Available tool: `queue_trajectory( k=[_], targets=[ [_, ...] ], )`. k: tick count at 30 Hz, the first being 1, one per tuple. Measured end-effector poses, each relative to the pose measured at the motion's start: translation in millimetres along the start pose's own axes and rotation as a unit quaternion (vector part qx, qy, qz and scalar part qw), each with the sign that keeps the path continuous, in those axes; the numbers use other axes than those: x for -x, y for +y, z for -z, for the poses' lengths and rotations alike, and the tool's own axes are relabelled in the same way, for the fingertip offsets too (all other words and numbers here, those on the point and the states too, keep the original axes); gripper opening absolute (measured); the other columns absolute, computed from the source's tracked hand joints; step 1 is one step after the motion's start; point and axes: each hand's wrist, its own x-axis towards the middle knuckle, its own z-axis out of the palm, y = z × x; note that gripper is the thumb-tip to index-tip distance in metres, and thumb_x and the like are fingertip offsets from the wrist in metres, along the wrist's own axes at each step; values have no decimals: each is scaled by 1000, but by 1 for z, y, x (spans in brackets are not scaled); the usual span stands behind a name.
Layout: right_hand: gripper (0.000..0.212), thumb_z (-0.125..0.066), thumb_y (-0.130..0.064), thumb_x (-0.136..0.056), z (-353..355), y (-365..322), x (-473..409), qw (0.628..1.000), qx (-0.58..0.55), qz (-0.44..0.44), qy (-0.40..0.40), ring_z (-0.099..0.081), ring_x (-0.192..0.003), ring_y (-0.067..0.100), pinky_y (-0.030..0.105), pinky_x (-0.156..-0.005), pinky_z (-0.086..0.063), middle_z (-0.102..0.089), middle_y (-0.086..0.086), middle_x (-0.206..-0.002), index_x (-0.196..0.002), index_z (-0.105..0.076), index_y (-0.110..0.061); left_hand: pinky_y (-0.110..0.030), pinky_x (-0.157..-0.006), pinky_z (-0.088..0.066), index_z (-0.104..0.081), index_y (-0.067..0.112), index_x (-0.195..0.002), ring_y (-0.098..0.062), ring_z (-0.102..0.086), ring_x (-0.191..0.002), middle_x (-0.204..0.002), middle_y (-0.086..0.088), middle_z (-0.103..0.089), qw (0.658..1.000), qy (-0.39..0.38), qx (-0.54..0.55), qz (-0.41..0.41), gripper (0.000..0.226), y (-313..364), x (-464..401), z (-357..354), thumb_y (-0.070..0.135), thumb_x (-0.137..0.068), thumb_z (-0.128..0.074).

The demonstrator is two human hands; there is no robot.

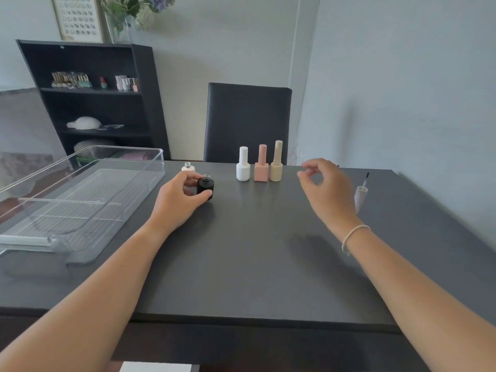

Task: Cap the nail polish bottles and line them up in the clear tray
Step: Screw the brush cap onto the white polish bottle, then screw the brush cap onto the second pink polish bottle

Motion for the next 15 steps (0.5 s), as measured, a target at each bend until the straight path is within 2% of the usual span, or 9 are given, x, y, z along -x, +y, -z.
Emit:
queue_trajectory(
  k=[3, 7, 9, 12, 15],
  targets=[
    [23, -57, -27, -87, 9, 14, 10, 998, 29, -63, -14, -50, -81, 13, 23, -69, -30, -61, -7, -96, -109, -58, -20, -31, -81, -48, -57, 28, -100, -21, -62, -83, -102, 2, -64, 1000, -15, -7, -13, 31, 3, 6, 0, 23, -74, -73],
    [38, -56, -29, -87, 7, 17, 14, 988, 39, -142, -40, -54, -106, 21, 26, -81, -36, -59, 3, -117, -122, -52, -15, -24, -76, -44, -58, 29, -98, -19, -62, -83, -101, 3, -65, 1000, -12, -7, -15, 31, 4, 12, 2, 23, -73, -73],
    [36, -55, -28, -88, 8, 16, 15, 987, 47, -145, -45, -53, -109, 21, 27, -84, -37, -58, 5, -120, -122, -53, -15, -21, -73, -42, -58, 30, -98, -19, -62, -82, -101, 4, -65, 1000, -10, -5, -13, 31, 5, 14, 2, 23, -73, -74],
    [22, -54, -26, -87, 14, 15, 19, 990, 47, -134, -20, -56, -91, 19, 27, -73, -39, -62, 2, -101, -106, -59, -16, -19, -71, -42, -57, 31, -97, -19, -62, -81, -101, 3, -65, 1000, -5, 0, -11, 30, 5, 14, 2, 23, -73, -74],
    [8, -54, -25, -86, 25, 19, 22, 991, 47, -120, 24, -51, -77, 16, 26, -63, -34, -60, -3, -83, -85, -59, -18, -23, -74, -44, -58, 30, -97, -19, -62, -81, -101, 2, -65, 1000, -13, -2, -9, 30, 3, 13, 2, 23, -73, -74]
  ],
)
